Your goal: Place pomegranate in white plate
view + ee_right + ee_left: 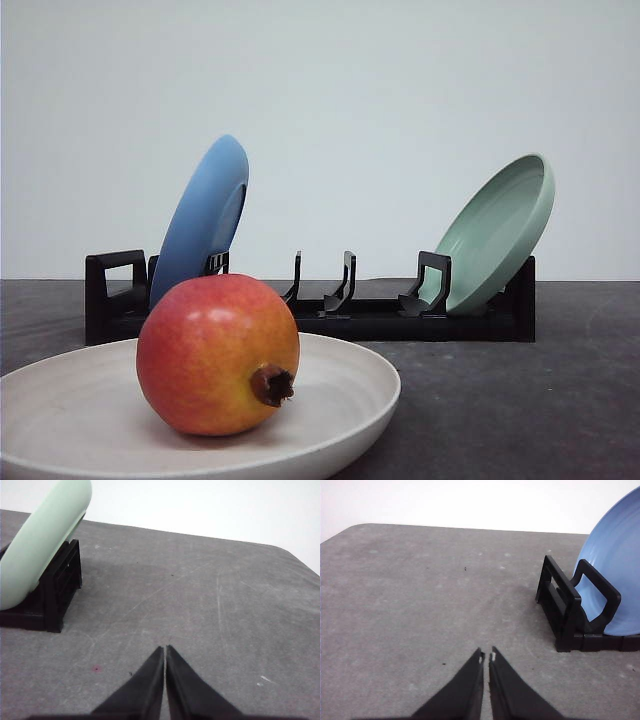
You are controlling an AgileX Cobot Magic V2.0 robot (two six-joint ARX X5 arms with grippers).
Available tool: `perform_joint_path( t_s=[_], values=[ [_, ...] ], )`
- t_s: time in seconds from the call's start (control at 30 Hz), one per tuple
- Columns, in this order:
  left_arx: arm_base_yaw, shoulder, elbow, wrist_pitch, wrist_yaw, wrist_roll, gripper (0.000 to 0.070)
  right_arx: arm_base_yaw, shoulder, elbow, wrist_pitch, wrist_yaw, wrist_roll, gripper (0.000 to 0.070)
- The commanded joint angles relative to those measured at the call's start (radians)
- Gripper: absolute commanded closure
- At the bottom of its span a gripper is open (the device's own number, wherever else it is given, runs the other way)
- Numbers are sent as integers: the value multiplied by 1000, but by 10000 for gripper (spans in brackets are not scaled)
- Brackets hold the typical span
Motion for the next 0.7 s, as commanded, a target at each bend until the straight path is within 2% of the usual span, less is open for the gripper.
perform_joint_path(
  t_s=[0.0, 0.67],
  values=[
    [2, -1, -10, -5, 7, 0, 700, 0, -2, -5, 8, 0, 18, 700],
    [2, -1, -10, -5, 7, 0, 700, 0, -2, -5, 8, 0, 18, 700]
  ],
)
